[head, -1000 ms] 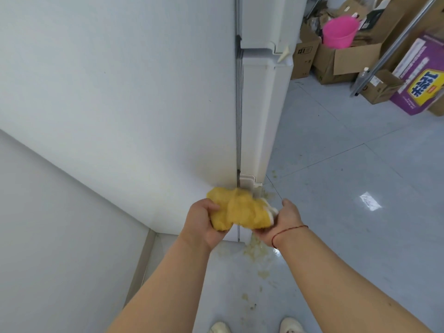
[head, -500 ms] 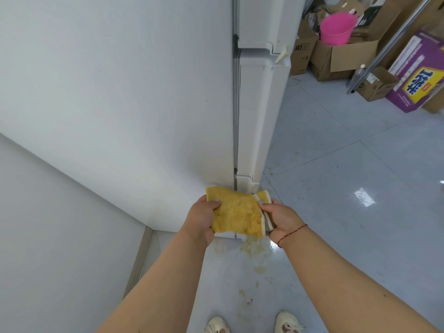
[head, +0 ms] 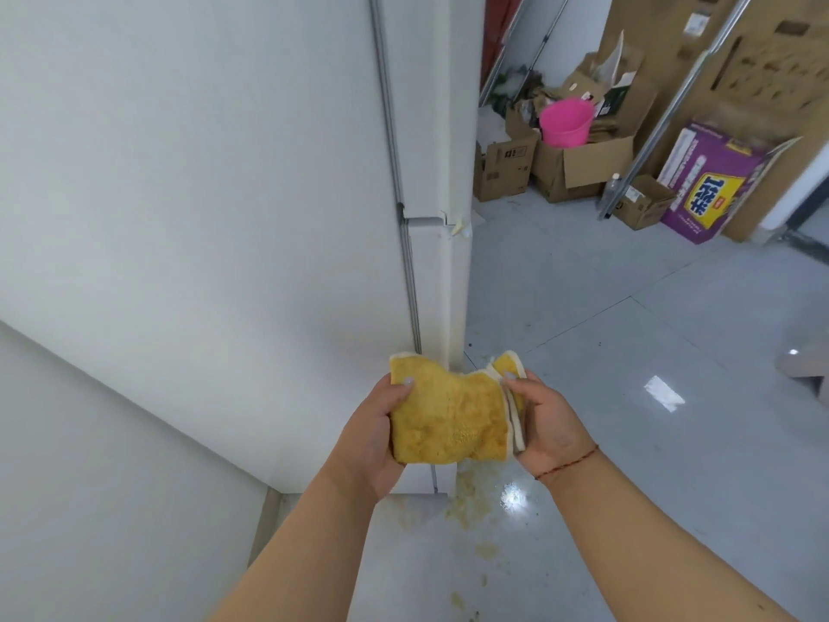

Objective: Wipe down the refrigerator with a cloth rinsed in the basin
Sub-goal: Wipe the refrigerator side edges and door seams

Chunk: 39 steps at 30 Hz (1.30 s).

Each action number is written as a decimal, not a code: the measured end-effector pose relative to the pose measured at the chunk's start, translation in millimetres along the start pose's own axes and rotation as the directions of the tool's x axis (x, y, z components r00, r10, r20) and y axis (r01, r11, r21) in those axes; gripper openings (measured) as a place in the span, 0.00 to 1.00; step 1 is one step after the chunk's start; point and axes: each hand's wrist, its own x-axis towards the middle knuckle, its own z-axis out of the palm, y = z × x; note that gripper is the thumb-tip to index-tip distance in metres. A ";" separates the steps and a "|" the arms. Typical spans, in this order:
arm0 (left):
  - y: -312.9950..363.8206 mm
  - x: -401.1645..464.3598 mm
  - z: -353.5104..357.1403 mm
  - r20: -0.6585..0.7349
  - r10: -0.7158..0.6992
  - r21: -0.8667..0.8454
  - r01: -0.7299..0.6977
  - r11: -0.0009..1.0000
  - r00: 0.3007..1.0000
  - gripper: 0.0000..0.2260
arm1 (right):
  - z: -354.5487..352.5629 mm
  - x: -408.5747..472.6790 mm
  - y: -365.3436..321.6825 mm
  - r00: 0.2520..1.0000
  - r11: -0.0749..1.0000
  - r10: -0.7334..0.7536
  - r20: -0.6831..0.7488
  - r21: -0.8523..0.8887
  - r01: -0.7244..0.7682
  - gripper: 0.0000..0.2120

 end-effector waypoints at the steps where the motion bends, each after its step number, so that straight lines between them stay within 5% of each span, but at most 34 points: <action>1: 3.6 -3.4 7.6 0.026 -0.002 0.016 0.002 1.000 1.000 0.12 | 1.6 -3.2 -6.6 1.000 1.000 -0.015 -0.004 0.007 0.016 0.14; 12: 33.2 -0.2 119.9 0.163 0.045 0.162 -0.072 0.984 0.986 0.10 | -3.9 -26.1 -89.9 0.954 0.969 -0.247 -0.170 -0.042 0.244 0.14; 15: 35.6 6.4 143.1 0.151 0.068 0.188 -0.096 0.978 0.986 0.09 | -4.5 -29.1 -109.0 0.913 0.926 -0.330 -0.241 -0.272 0.263 0.08; 18: 35.8 12.0 164.3 0.159 0.056 0.245 -0.094 0.965 0.986 0.08 | -15.3 -30.6 -129.4 0.851 0.753 -0.432 -0.297 -0.639 0.159 0.10; 21: 31.5 18.0 181.4 0.148 0.034 0.320 -0.081 0.944 0.988 0.06 | -29.5 -34.5 -145.1 0.812 0.590 -0.515 -0.276 -0.801 0.101 0.18; 25: 10.1 27.3 213.5 0.120 -0.024 0.458 -0.033 0.888 0.993 0.09 | -46.4 -50.7 -170.5 0.865 0.622 -0.496 -0.073 -0.726 0.295 0.23; 30: -27.7 39.0 270.5 0.192 -0.151 0.575 0.013 0.818 0.970 0.10 | -95.8 -68.8 -201.9 0.917 0.626 -0.398 0.008 -0.728 0.278 0.15; 32: -50.1 44.7 303.7 0.209 -0.185 0.597 0.024 0.802 0.960 0.11 | -132.9 -79.5 -218.8 0.868 0.580 -0.494 -0.049 -0.763 0.287 0.05; 39: -135.9 59.0 408.4 0.234 -0.315 0.575 0.130 0.808 0.920 0.18 | -255.5 -129.2 -270.5 0.643 0.541 -0.718 -0.268 -0.795 0.273 0.12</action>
